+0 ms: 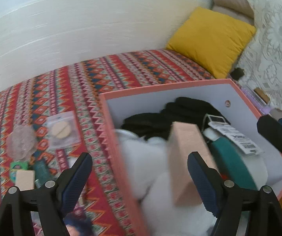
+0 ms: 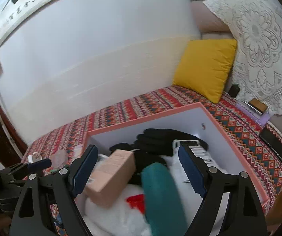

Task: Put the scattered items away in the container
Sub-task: 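Carry the pink cosmetic box and teal case into the pink box and open both tools, then grasp the brown bead bracelet with the left tool while the right tool grasps the clear plastic box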

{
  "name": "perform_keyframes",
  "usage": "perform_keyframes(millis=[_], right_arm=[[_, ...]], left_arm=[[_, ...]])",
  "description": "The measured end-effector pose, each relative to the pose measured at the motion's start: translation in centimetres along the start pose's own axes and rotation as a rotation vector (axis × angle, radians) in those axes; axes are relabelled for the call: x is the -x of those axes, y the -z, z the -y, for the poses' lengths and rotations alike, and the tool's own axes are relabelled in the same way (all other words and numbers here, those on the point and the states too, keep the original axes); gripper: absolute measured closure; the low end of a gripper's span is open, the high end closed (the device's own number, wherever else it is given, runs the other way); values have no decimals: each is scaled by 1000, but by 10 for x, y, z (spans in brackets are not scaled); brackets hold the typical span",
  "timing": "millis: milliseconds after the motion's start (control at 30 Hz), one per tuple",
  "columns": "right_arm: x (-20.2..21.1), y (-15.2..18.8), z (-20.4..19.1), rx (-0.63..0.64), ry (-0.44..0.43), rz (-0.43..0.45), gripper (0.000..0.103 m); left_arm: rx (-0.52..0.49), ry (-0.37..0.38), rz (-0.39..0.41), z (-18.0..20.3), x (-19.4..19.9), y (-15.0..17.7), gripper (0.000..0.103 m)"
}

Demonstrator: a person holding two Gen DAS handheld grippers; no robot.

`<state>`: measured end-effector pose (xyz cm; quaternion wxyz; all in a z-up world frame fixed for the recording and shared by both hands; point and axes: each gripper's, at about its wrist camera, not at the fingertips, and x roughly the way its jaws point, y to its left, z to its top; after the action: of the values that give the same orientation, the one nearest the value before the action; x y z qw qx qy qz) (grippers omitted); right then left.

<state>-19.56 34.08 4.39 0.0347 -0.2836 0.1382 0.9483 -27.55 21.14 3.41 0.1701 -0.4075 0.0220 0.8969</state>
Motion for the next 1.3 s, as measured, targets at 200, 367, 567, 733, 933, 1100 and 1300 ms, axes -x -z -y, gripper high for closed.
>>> perform_keyframes(millis=[200, 367, 567, 733, 933, 1100, 1300], right_arm=[[-14, 24, -81, 125, -96, -52, 16], [-25, 44, -148, 229, -176, -95, 16], [-50, 84, -225, 344, -269, -194, 16], [-84, 124, -271, 420, -288, -299, 16], [-126, 158, -291, 485, -261, -433, 16], [-156, 176, -291, 564, -211, -523, 16], [-188, 187, -275, 627, -134, -583, 16]], left_arm=[[96, -59, 23, -71, 26, 35, 18], [219, -153, -3, -157, 41, 70, 17], [361, -262, -43, -253, 54, 117, 17], [379, -324, -68, -298, 49, 138, 17], [393, -368, -96, -348, 33, 149, 17], [410, -364, -120, -385, 5, 140, 17], [511, -369, -126, -432, -32, 129, 17]])
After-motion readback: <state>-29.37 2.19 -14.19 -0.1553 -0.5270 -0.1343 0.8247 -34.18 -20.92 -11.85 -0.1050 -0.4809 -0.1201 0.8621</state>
